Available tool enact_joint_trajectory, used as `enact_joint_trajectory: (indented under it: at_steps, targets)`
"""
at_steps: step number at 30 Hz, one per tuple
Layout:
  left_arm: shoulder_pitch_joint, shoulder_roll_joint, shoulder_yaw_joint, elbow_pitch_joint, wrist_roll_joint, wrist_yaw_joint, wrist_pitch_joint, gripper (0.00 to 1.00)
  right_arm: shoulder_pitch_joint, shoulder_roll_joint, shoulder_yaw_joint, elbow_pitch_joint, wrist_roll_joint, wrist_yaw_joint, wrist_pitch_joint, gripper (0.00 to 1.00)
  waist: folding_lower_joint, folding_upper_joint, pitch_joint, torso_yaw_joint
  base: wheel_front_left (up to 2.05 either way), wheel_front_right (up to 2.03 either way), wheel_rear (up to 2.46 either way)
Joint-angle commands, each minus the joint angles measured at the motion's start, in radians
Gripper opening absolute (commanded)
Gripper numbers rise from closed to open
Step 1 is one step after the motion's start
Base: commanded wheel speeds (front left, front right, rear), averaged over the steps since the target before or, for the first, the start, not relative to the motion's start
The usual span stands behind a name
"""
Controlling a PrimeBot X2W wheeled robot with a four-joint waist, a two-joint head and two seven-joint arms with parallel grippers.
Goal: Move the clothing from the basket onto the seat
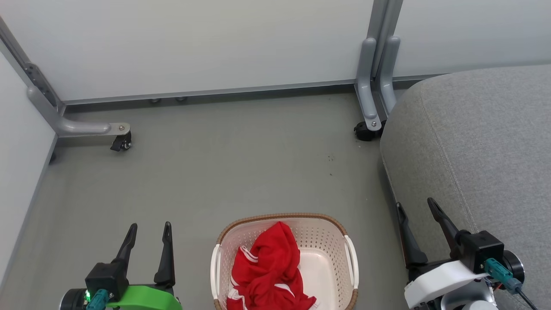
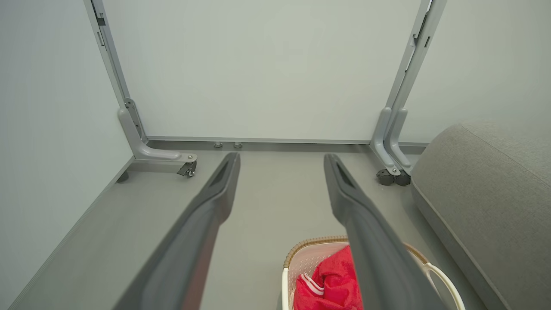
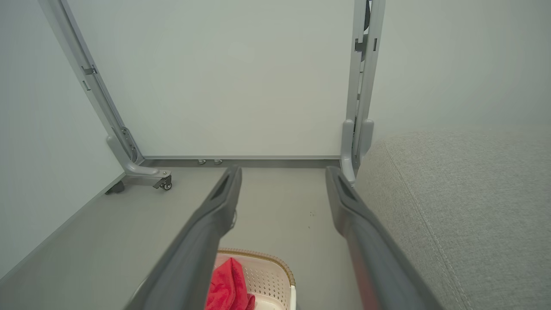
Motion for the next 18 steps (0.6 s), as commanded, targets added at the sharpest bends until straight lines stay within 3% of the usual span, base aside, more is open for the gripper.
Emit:
enact_joint_trajectory:
  at_steps: [1,18]
  targets:
    - [0.011,0.001,0.003,0.003,0.021,-0.003,-0.009,1.00,0.015,-0.001,0.002,-0.006,-0.019,0.000,-0.008,1.00,0.0000,0.0000,0.000,0.000,0.00,0.00,0.00]
    - [-0.010,-0.001,0.006,0.024,0.025,-0.003,-0.009,1.00,0.014,0.001,0.001,0.005,0.004,0.000,-0.019,1.00,0.0000,0.0000,0.008,0.004,0.00,0.00,0.00]
